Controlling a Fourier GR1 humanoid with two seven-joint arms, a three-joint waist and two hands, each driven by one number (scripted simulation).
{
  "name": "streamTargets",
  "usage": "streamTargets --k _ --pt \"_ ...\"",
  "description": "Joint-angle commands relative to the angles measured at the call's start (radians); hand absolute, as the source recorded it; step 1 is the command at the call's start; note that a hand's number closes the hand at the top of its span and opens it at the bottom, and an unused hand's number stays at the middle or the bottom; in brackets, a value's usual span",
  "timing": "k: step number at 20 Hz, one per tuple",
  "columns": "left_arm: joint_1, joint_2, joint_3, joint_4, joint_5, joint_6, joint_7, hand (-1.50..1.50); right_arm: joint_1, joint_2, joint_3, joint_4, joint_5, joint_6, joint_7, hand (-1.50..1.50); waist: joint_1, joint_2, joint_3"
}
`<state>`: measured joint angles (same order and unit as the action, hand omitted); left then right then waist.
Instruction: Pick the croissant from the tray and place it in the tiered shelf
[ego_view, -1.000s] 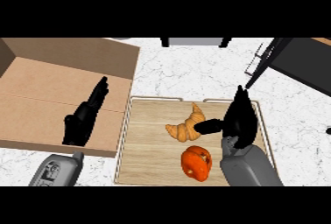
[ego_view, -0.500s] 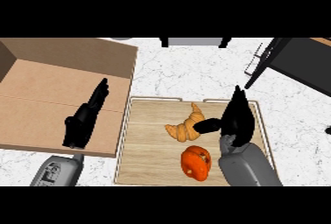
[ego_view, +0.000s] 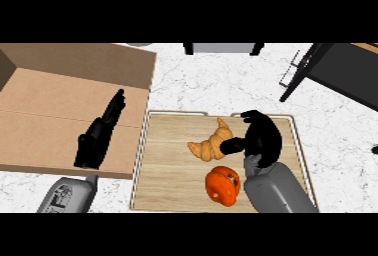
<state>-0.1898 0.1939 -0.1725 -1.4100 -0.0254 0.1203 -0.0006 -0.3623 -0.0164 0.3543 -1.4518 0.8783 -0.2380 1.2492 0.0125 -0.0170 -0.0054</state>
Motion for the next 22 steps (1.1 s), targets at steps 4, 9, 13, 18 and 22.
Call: streamTargets --k 4,9,13,18,22 --pt "-0.047 0.006 0.039 0.041 0.018 -0.021 0.009 0.0 0.006 0.016 0.124 0.067 0.071 -0.035 0.238 1.5 -0.007 0.017 0.004" --pt "0.018 -0.004 0.025 0.016 0.006 -0.017 -0.017 0.0 -0.048 0.016 0.092 0.052 0.1 -0.035 0.238 1.5 -0.003 0.015 0.003" --pt "-0.02 -0.032 0.019 0.044 0.0 -0.022 -0.016 0.0 -0.213 0.016 0.076 0.185 0.05 -0.027 0.205 1.5 0.007 0.022 0.005" --pt "-0.011 -0.032 0.008 -0.016 -0.009 -0.034 0.028 0.0 -0.411 0.016 0.02 0.434 -0.021 -0.107 0.031 1.5 0.018 0.024 0.005" --pt "-0.043 0.022 0.072 -0.013 0.024 -0.062 0.053 0.0 -0.403 0.016 0.004 0.257 0.068 -0.245 0.032 1.5 0.004 0.018 0.005"
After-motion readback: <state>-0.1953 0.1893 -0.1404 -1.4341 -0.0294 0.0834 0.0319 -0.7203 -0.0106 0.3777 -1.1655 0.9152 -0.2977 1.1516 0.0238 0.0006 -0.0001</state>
